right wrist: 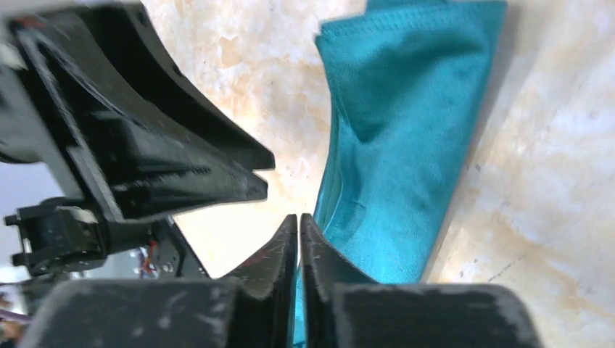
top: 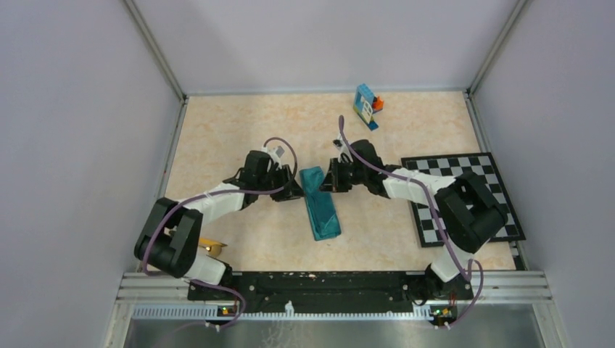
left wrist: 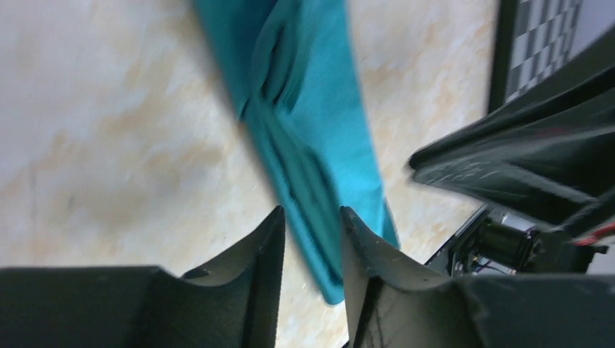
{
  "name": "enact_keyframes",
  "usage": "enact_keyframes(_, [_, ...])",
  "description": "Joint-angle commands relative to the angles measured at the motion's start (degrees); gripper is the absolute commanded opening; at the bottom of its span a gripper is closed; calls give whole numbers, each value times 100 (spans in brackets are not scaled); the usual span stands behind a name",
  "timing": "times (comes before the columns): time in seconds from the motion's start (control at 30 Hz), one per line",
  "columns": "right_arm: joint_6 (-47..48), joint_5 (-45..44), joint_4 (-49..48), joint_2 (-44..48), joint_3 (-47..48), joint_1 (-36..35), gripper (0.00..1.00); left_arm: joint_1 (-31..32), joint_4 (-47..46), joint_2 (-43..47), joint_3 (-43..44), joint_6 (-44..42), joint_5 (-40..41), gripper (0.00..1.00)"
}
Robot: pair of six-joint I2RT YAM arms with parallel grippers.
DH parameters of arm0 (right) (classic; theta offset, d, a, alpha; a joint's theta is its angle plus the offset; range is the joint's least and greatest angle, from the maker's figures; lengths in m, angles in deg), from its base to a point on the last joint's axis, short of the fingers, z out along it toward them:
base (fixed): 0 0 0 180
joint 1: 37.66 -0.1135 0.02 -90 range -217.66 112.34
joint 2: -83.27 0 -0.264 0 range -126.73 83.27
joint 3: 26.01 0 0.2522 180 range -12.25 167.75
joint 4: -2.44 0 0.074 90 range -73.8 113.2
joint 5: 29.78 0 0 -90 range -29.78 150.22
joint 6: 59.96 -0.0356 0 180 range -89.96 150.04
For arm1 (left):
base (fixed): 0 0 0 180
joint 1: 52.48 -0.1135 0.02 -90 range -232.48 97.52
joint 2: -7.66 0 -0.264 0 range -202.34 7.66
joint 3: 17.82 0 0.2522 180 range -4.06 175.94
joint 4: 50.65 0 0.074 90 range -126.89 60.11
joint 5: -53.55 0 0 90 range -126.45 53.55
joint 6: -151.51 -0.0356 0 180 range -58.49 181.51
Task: Fold the napkin into a case and place the utensils inside
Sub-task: Fold the 2/3-rectangle-folded napkin at the center of the board.
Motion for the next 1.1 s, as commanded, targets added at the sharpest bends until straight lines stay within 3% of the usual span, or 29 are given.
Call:
enact_keyframes(0.0, [-584, 731, -1017, 52, -563, 48, 0, -39, -359, -649, 1006, -110, -605, 33])
enact_keyframes(0.27, [-1012, 1281, -2132, -408, -1109, 47, 0, -63, -456, -2377, 2343, -15, -797, 15])
enact_keyframes(0.43, [-1185, 1499, -2601, -669, -1325, -35, 0, -88, -16, -3165, 2984, -219, -584, 11])
enact_keyframes(0.7, [-1420, 1391, -3294, -1160, -1871, -613, 0, -212, 135, -3598, 3190, -445, -449, 10])
enact_keyframes(0.8, [-1338, 1288, -3148, -989, -2050, -657, 0, -231, 369, -3733, 3340, -570, -448, 10])
enact_keyframes(0.9, [-705, 1035, -2129, -394, -1976, -656, 0, -183, 704, -3516, 3536, -775, -611, 16])
enact_keyframes(1.07, [156, 892, -772, 432, -1611, -643, 0, -179, 908, -2553, 3589, -839, -1068, 37])
